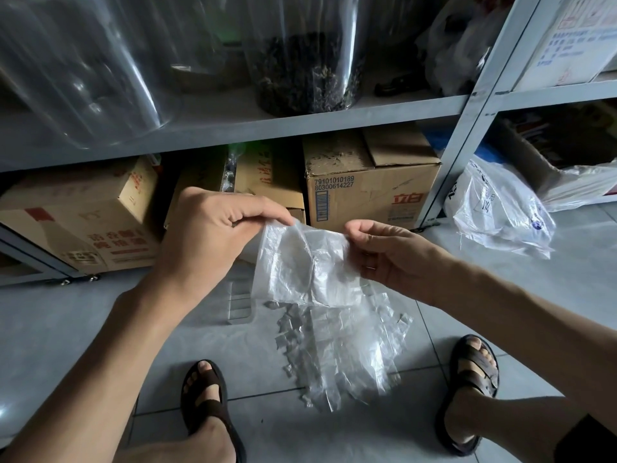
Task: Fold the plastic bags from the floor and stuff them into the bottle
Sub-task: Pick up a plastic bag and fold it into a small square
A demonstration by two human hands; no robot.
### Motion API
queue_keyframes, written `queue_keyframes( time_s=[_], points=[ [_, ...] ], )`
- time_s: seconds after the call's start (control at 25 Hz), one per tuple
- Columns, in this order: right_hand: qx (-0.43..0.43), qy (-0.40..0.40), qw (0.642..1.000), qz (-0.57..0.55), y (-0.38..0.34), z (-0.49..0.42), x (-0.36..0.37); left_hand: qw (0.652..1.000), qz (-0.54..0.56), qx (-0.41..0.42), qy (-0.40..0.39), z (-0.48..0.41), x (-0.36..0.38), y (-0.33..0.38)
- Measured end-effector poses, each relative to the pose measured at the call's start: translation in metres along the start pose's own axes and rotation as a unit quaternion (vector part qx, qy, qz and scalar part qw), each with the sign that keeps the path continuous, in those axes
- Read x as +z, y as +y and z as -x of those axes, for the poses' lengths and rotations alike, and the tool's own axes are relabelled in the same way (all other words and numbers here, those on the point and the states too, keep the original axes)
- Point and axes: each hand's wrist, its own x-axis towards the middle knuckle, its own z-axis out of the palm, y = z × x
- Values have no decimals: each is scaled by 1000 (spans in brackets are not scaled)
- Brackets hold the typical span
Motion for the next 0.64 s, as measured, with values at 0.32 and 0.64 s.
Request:
queue_keyframes(
  time_s=[0.32,0.64],
  points=[
    [-22,39,998,-38,3,-2,2,999,8,-13,30,1,-2,-2],
    [-241,97,919,297,-6,10,11,999,-10,-10,-42,1,3,-4]
  ],
)
